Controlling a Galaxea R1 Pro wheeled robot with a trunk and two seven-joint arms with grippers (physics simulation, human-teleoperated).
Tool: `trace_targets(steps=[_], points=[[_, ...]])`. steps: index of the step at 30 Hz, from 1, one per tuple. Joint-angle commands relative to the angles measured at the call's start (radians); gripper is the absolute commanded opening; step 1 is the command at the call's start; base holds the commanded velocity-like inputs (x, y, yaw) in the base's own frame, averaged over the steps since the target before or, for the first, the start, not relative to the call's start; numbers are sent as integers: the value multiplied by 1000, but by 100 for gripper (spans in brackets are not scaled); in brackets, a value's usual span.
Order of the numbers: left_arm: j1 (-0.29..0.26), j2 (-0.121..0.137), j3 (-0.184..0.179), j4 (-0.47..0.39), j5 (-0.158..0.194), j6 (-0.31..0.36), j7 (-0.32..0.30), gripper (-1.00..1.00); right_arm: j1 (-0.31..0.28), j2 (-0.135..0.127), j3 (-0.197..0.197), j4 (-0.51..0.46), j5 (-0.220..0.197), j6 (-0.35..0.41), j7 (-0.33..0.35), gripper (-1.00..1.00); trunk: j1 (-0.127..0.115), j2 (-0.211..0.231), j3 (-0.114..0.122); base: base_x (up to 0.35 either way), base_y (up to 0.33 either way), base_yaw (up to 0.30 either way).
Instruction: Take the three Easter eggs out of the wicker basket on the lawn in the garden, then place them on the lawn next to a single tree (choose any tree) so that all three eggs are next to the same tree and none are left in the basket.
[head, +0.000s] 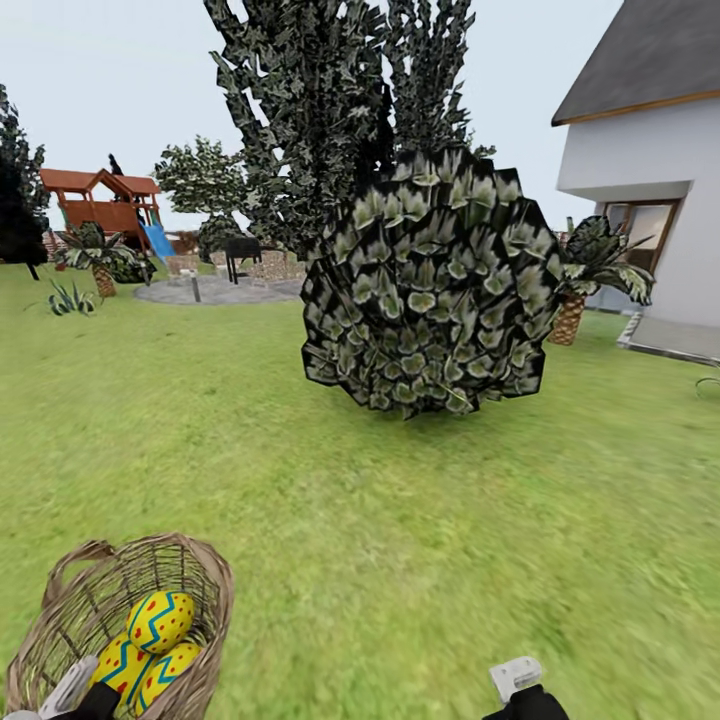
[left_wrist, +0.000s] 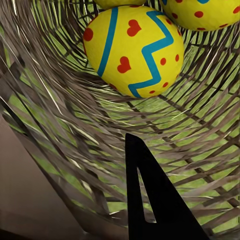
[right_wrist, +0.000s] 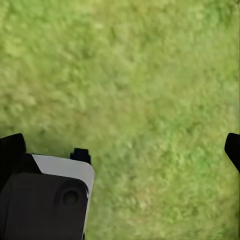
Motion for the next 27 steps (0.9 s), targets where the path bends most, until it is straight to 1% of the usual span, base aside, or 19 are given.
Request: trace_targets(steps=[1, 10, 19, 27], points=[[-1, 0, 2, -1, 18, 1, 8, -100, 0, -1, 3, -1, 6, 6, 0, 100, 1, -1, 0, 336, 95, 251], [-1, 0, 2, -1, 18, 2, 8, -100, 0, 0, 3, -1, 6, 6, 1, 100, 1, -1, 0, 339, 52, 236], [-1, -1, 2, 0, 18, 1, 8, -100, 0, 0, 3, 5, 6, 6, 1, 100, 1, -1, 0, 340, 0, 11], [-1, -1, 2, 0, 19, 3, 8, -100, 0, 0, 3, 16, 6, 6, 1, 100, 1, -1, 5, 340, 0, 0]])
